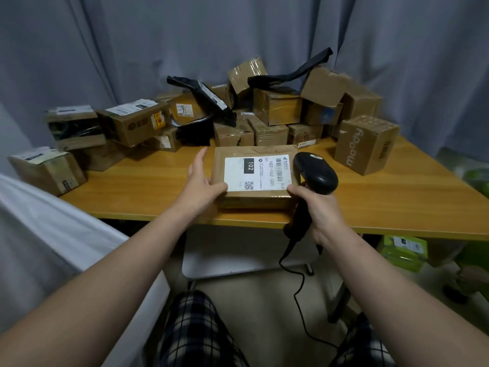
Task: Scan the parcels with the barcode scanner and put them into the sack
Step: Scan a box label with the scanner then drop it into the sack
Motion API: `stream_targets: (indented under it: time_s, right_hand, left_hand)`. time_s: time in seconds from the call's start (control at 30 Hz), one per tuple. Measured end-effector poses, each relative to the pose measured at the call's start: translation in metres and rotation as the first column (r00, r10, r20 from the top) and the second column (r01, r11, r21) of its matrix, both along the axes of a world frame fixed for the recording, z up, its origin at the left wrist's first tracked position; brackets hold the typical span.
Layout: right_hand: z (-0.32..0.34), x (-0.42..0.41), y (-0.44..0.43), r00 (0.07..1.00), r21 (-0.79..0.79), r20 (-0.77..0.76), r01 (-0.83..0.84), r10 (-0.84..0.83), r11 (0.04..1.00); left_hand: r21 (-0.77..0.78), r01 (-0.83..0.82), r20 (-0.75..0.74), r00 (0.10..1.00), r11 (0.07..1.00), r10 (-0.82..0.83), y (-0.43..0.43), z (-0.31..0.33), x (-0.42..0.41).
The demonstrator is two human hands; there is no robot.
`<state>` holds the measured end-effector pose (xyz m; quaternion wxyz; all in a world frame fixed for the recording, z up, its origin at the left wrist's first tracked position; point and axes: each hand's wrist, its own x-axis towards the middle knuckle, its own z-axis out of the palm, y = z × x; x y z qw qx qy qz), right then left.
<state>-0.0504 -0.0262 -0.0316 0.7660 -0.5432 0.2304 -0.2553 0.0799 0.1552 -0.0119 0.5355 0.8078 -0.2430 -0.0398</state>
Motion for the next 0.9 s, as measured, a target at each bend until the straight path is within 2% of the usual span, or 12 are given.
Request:
stream_targets:
  time_s: [0.13, 0.23, 0.33, 0.4, 0.47, 0.53, 0.6, 0.7, 0.8, 0.9]
  right_hand:
    - [-0.004, -0.001, 0.001, 1.000, 0.087, 0.027, -0.007, 0.005, 0.996]
    - [0.005, 0.001, 0.002, 0.987, 0.089, 0.154, 0.025, -0.039, 0.996]
    - [0.019, 0.005, -0.001, 0.966, 0.044, 0.253, 0.050, -0.060, 0.998]
    - [0.028, 0.007, -0.004, 0.962, -0.048, 0.264, 0.079, -0.063, 0.996]
    - [0.036, 0.009, -0.005, 0.963, -0.155, 0.265, 0.089, -0.045, 0.984]
    - [0.044, 0.012, -0.006, 0.966, -0.257, 0.258, 0.070, -0.001, 0.964]
    - [0.051, 0.017, -0.006, 0.973, -0.332, 0.227, 0.036, 0.043, 0.942]
    - [0.061, 0.027, -0.006, 0.981, -0.336, 0.194, 0.080, -0.014, 0.938]
    - [0.069, 0.030, -0.003, 0.980, -0.364, 0.183, 0.135, -0.072, 0.922]
    - [0.065, 0.026, 0.007, 0.986, -0.515, 0.165, 0.089, -0.004, 0.852]
  left_hand:
    - [0.228, 0.114, 0.039, 0.991, 0.967, -0.126, 0.007, 0.013, 0.003]
    - [0.337, 0.097, 0.086, 0.987, 0.936, -0.134, 0.005, 0.019, 0.006]
    - [0.277, -0.013, 0.179, 0.983, 0.961, -0.039, 0.002, 0.014, 0.009]
    - [0.267, -0.064, 0.244, 0.970, 0.962, -0.003, 0.001, 0.011, 0.009]
    - [0.213, 0.021, 0.187, 0.980, 0.977, -0.062, 0.002, 0.012, 0.011]
    - [0.045, 0.148, 0.091, 0.984, 0.988, -0.152, 0.002, 0.015, 0.011]
    - [-0.060, 0.201, 0.052, 0.979, 0.978, -0.198, 0.003, 0.020, 0.014]
    - [-0.034, 0.256, 0.036, 0.966, 0.966, -0.255, 0.005, 0.027, 0.016]
    - [-0.041, 0.203, 0.036, 0.979, 0.978, -0.202, 0.008, 0.027, 0.019]
    - [-0.131, 0.068, -0.018, 0.997, 0.989, -0.071, 0.014, 0.021, 0.024]
